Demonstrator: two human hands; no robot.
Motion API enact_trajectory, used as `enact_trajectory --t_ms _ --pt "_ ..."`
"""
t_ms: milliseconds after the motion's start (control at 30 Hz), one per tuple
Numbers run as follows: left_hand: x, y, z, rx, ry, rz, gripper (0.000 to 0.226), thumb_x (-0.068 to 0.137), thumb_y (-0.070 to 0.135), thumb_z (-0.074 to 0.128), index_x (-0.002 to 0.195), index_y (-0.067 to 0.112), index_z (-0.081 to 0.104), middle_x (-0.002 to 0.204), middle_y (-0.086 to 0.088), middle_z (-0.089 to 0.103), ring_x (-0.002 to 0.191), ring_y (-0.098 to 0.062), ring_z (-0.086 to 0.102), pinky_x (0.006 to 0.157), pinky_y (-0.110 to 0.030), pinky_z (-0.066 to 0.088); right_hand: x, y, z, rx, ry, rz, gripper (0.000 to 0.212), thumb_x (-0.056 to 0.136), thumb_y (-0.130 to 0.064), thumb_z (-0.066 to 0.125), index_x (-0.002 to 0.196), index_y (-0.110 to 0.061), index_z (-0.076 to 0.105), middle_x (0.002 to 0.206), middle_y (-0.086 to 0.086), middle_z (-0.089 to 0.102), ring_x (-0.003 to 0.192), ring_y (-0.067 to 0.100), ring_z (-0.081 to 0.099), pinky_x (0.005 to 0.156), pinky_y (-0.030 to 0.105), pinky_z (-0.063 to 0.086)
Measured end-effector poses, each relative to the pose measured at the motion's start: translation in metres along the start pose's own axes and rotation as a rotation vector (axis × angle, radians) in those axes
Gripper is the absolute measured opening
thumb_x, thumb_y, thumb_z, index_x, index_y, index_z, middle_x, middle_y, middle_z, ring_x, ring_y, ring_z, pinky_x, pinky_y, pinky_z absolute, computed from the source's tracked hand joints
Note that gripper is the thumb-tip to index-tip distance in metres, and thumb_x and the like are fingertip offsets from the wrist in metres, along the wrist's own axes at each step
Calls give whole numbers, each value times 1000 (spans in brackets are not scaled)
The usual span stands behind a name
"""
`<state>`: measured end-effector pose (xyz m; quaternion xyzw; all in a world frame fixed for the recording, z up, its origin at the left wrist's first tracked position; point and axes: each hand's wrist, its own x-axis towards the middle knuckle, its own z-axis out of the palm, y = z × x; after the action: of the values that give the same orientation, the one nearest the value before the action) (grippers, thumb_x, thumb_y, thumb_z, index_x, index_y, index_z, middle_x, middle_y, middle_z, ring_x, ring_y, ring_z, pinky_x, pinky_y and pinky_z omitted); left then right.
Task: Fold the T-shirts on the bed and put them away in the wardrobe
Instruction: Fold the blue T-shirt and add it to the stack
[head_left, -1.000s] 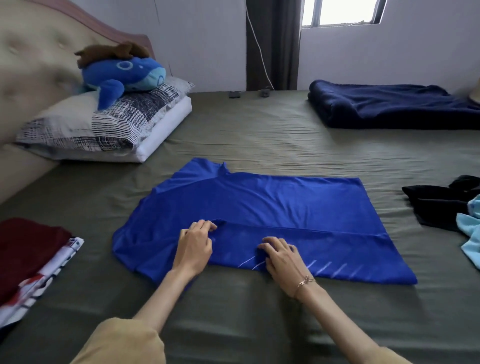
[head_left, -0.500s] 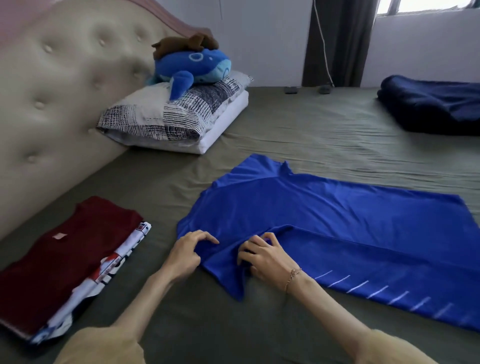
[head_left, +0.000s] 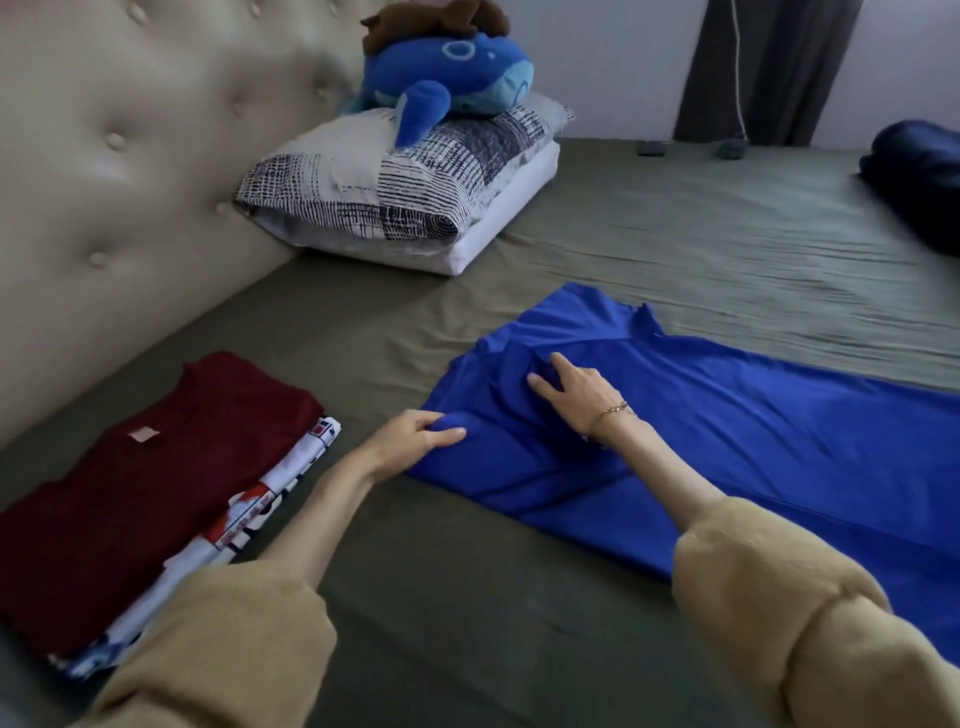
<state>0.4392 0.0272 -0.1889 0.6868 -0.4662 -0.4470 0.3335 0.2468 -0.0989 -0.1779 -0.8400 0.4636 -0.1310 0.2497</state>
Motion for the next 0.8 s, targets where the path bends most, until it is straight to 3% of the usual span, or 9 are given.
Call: enact_trajectory --t_ms 100,167,267,333,400,467,533,667,800 --pt "13 -11 -1 14 93 -2 17 97 14 51 95 7 66 93 6 67 90 -10 61 94 -25 49 9 12 5 -3 -108 87 48 85 -60 53 79 -13 43 81 -3 47 87 21 42 92 43 32" --pt "17 -16 0 11 133 -45 15 96 16 53 107 13 63 104 11 62 103 -7 55 91 -12 43 12 21 3 28 -151 87 47 79 -56 63 68 -13 46 76 -1 50 86 22 46 85 40 36" --pt "25 -26 0 20 156 -86 38 86 25 62 122 11 60 127 6 56 117 -10 51 108 -24 32 12 32 -6 189 -194 66 33 82 -38 66 95 -7 66 94 9 67 94 27 59 88 41 46" --pt "23 -26 2 -17 173 -84 13 87 18 60 100 21 61 102 9 57 95 -5 52 92 -18 37 10 36 -11 337 -222 38 27 85 -27 65 102 -7 67 100 11 69 95 27 62 90 39 49" --pt "25 -28 4 -12 173 -39 11 87 13 59 83 22 53 83 7 48 79 -6 44 72 -17 33 14 39 -7 329 -155 -9 20 86 -24 65 87 -5 60 83 11 65 78 27 59 81 36 49" --pt "22 -27 6 -7 173 -8 8 86 11 59 87 16 52 86 3 46 83 -10 41 67 -17 30 19 40 -1 175 -17 -74 28 89 -27 62 73 -14 42 68 3 49 66 24 45 67 32 38" --pt "22 -28 5 2 176 5 9 86 10 58 86 16 51 83 5 42 77 -6 38 64 -17 28 21 37 4 -52 95 -114 22 92 -33 55 82 -16 43 74 3 52 73 27 48 63 32 34" --pt "22 -28 5 -15 185 2 20 71 32 62 84 18 54 80 4 48 76 -8 43 71 -20 30 22 35 12 -334 216 -111 28 97 -36 45 109 -12 53 97 8 64 93 29 58 63 30 34" --pt "28 -35 2 19 200 -13 30 55 53 55 65 25 56 75 1 54 78 -15 50 79 -32 34 17 37 18 -137 293 -224 22 94 -30 53 102 -11 61 91 4 62 93 25 57 75 33 39"
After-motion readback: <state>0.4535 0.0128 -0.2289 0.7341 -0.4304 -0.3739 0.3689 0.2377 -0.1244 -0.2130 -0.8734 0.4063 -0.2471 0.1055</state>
